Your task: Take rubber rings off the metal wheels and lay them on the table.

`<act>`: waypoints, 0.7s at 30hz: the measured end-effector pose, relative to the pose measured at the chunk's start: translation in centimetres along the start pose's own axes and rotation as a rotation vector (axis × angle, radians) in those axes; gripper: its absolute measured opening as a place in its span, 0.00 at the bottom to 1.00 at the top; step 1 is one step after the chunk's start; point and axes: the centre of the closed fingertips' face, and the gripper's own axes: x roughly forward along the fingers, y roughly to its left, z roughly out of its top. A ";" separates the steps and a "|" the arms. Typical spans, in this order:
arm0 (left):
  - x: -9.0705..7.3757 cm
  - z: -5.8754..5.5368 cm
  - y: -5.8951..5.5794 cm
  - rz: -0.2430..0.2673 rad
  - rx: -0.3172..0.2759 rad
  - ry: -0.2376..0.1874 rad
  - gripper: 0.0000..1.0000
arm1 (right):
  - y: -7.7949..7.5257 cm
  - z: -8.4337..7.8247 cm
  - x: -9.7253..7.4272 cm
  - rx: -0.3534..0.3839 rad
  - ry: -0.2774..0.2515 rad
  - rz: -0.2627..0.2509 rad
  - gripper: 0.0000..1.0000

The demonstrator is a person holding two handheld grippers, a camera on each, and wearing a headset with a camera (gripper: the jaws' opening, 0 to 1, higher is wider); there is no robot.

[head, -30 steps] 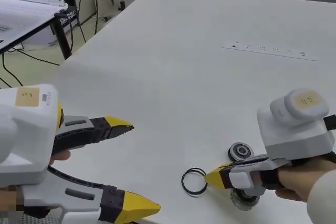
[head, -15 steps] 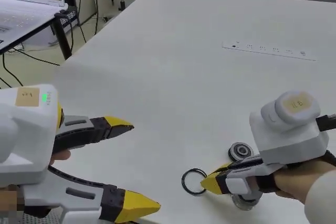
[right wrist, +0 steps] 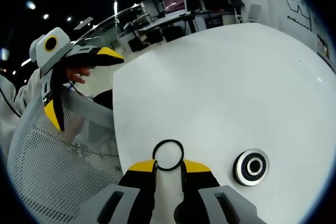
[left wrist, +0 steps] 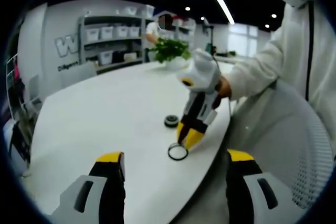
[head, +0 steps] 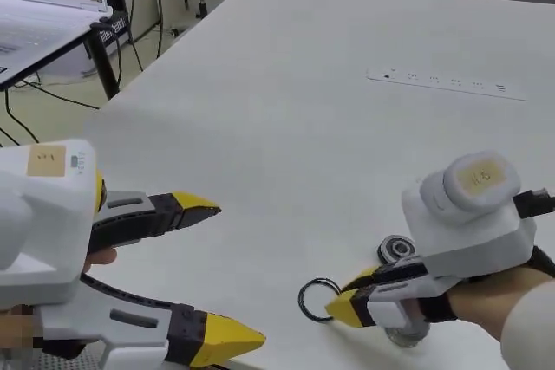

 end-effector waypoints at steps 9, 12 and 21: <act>0.0 0.0 0.0 0.003 0.003 0.002 0.79 | 0.3 -0.1 0.1 -0.016 0.010 0.003 0.16; 0.0 0.0 0.0 0.003 0.004 0.004 0.79 | 0.7 0.2 0.1 -0.028 0.001 0.016 0.17; 0.0 -0.1 0.1 0.005 0.008 0.007 0.79 | 0.7 -0.2 0.4 -0.079 0.022 0.006 0.19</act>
